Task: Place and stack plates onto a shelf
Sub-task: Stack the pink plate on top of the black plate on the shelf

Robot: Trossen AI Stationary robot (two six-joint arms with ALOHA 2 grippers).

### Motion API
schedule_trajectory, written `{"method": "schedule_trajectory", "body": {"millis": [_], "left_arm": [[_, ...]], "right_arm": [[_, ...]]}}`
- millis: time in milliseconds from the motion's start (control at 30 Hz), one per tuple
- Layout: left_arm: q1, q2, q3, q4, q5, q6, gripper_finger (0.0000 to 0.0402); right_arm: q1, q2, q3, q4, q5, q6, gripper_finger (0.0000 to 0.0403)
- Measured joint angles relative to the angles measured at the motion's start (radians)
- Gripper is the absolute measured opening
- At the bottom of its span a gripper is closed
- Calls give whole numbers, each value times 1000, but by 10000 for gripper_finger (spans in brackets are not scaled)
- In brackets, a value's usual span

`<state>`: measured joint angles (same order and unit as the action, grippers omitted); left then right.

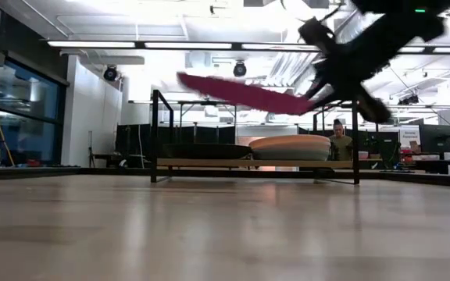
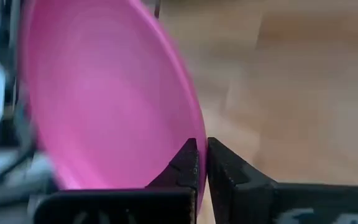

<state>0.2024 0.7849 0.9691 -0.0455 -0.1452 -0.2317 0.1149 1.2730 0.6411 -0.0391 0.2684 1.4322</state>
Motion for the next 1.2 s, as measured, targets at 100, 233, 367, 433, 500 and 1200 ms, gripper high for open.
{"method": "schedule_trajectory", "body": {"millis": [100,233,367,433,500,1200], "left_arm": [[0,0,0,7,-39,0,160],[0,0,0,15,-62,0,160],[0,0,0,17,-61,0,160],[0,0,0,17,-62,0,160],[0,0,0,17,-61,0,160],[0,0,-1,22,-61,0,160]], "right_arm": [[-97,36,102,-84,52,-36,0],[-232,104,232,-239,66,-113,0],[-341,175,341,-297,47,-193,0],[-383,221,380,-313,21,-212,0],[-413,266,417,-314,-8,-230,0],[-455,457,508,-187,-34,-127,20]]}}
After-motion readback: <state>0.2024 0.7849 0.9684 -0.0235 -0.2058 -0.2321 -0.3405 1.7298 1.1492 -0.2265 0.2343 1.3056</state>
